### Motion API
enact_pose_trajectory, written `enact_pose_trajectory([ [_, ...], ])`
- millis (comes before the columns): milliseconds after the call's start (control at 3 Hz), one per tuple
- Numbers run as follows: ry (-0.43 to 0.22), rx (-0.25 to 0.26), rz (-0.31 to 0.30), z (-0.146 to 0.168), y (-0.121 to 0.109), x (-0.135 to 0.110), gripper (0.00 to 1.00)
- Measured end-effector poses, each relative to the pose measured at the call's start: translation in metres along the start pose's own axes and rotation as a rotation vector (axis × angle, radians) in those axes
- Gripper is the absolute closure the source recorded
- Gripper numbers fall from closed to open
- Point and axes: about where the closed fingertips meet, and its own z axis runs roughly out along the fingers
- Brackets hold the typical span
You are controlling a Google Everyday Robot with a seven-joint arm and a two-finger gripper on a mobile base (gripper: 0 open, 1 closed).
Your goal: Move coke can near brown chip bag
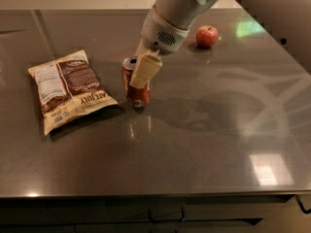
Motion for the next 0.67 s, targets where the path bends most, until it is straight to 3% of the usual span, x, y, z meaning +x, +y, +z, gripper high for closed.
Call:
enact_pose_trajectory([
  [333, -0.006, 0.01, 0.013, 0.0075, -0.0096, -0.0071, 1.0],
  [667, -0.016, 0.017, 0.02, 0.0124, -0.0148, -0.0132, 0.82],
])
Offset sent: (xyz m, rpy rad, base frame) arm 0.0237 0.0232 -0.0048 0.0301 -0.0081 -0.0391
